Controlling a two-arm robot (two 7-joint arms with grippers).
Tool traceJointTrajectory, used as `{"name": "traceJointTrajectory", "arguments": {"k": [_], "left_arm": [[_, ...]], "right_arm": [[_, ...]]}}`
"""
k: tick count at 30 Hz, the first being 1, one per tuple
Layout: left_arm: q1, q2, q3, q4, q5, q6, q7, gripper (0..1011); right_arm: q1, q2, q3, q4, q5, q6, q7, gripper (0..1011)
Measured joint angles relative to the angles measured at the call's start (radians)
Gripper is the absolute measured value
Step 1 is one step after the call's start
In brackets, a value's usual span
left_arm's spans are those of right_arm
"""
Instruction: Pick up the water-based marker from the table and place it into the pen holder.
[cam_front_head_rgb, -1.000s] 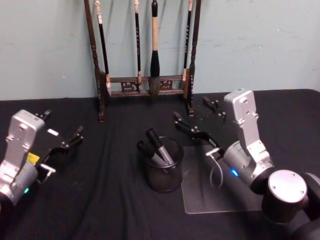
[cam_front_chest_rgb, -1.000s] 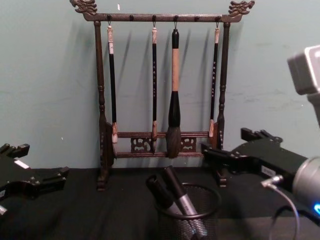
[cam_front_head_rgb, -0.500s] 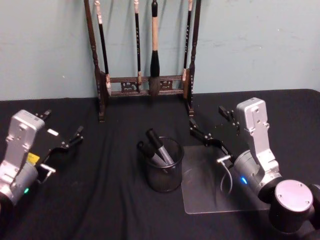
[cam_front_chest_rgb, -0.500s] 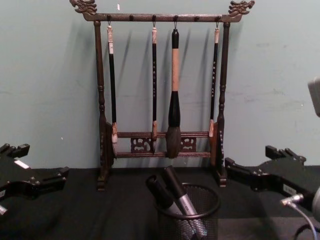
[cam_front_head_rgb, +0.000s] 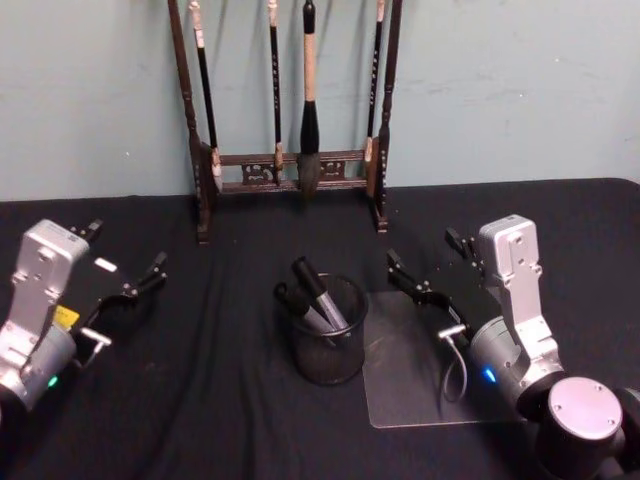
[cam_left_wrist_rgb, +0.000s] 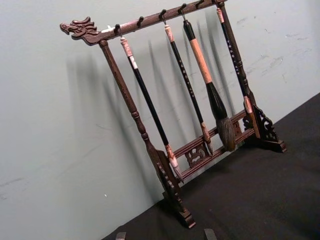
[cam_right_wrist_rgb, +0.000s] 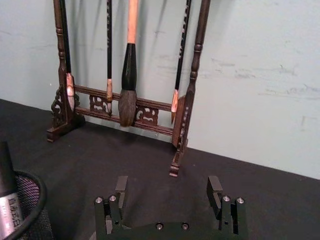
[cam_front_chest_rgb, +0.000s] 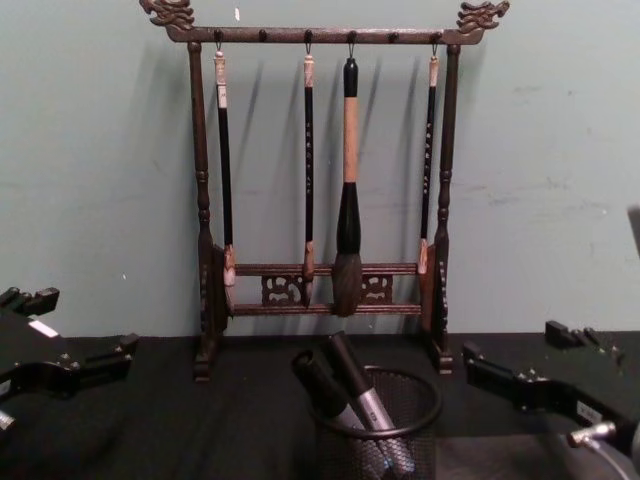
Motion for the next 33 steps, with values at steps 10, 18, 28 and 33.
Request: {"name": "traceJointTrajectory", "arguments": {"k": [10, 18, 28, 33], "left_arm": [[0.0, 0.0, 0.0, 0.0, 0.0, 0.0, 0.0, 1009], [0.0, 0.0, 0.0, 0.0, 0.0, 0.0, 0.0, 1009], [0.0, 0.0, 0.0, 0.0, 0.0, 0.0, 0.0, 1009], [0.0, 0.0, 0.0, 0.0, 0.0, 0.0, 0.0, 1009]], "right_arm": [[0.0, -0.009, 0.014, 0.025, -0.005, -0.025, -0.002, 1002], [0.0, -0.009, 0.013, 0.024, -0.005, -0.024, -0.003, 1002], [0.0, -0.009, 0.012, 0.023, -0.004, -0.023, -0.002, 1002], [0.0, -0.008, 0.012, 0.022, -0.004, -0.022, -0.002, 1002]]}}
